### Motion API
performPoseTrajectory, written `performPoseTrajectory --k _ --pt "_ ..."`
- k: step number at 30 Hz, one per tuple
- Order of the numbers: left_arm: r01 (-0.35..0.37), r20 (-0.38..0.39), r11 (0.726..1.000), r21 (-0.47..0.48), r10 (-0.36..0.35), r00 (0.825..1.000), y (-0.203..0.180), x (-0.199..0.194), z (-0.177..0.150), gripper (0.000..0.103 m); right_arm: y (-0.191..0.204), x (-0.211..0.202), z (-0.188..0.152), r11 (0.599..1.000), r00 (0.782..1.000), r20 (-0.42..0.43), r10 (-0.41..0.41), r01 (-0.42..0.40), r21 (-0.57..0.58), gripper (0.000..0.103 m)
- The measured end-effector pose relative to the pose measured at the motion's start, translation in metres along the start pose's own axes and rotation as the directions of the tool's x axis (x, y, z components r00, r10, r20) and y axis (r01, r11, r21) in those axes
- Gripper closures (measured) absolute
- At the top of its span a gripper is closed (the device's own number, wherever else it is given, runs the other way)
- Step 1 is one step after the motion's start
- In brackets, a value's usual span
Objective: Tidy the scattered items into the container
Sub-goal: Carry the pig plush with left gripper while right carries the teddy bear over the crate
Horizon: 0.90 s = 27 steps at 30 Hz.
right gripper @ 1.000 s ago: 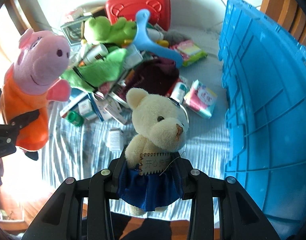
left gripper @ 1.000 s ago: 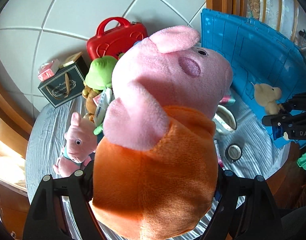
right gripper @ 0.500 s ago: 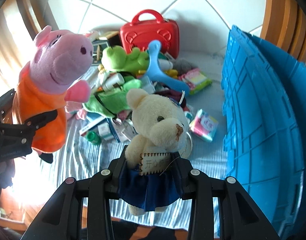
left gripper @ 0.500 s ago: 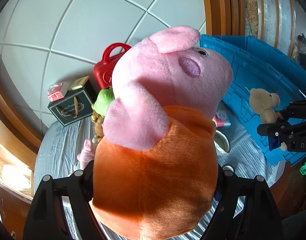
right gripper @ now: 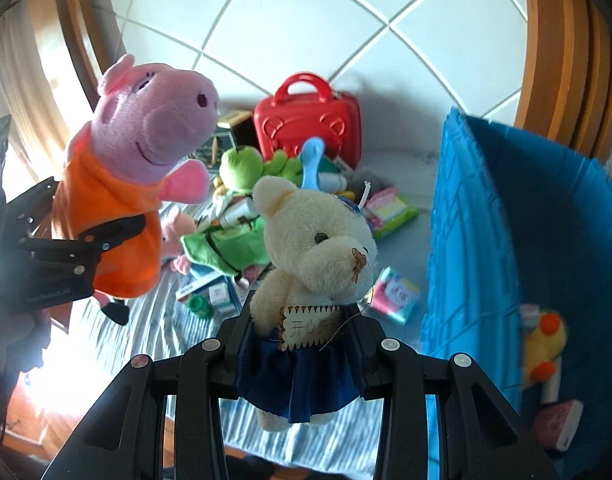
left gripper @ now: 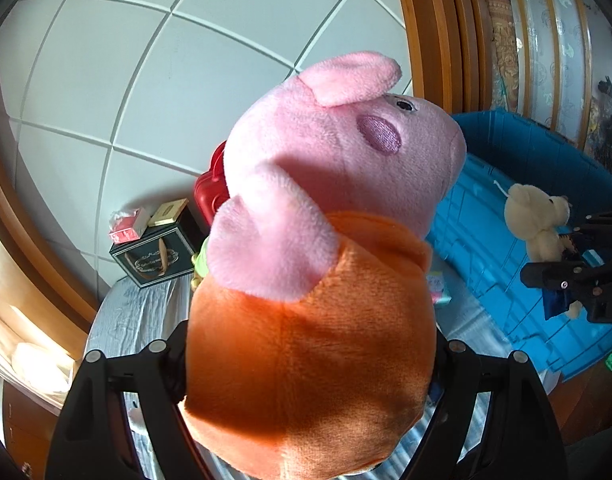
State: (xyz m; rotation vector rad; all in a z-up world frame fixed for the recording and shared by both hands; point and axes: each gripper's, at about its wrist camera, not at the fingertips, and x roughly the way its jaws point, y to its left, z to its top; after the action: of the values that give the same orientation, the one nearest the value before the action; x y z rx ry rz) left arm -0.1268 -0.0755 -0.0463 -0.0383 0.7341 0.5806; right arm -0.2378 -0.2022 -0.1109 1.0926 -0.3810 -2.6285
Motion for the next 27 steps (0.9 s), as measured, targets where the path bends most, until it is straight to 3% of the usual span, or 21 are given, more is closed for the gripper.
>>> performPoseTrajectory --k 7,17,27 --pt "0.007 0.072 1.000 0.028 -0.009 0.997 -0.051 -0.007 0.033 0.020 -0.036 -0.029 0.006 1.000 0.999 0.038 0.002 -0.003 0.002 0.066" --pt "0.071 0.088 0.997 0.040 -0.074 0.993 -0.108 0.002 0.060 0.020 -0.098 -0.066 0.006 0.998 0.996 0.085 -0.025 0.020 0.060 0.066" --pt "0.166 0.117 0.972 0.168 -0.187 0.975 -0.190 0.012 0.104 0.020 -0.161 -0.098 -0.010 0.985 0.987 0.126 -0.102 0.083 0.148 0.066"
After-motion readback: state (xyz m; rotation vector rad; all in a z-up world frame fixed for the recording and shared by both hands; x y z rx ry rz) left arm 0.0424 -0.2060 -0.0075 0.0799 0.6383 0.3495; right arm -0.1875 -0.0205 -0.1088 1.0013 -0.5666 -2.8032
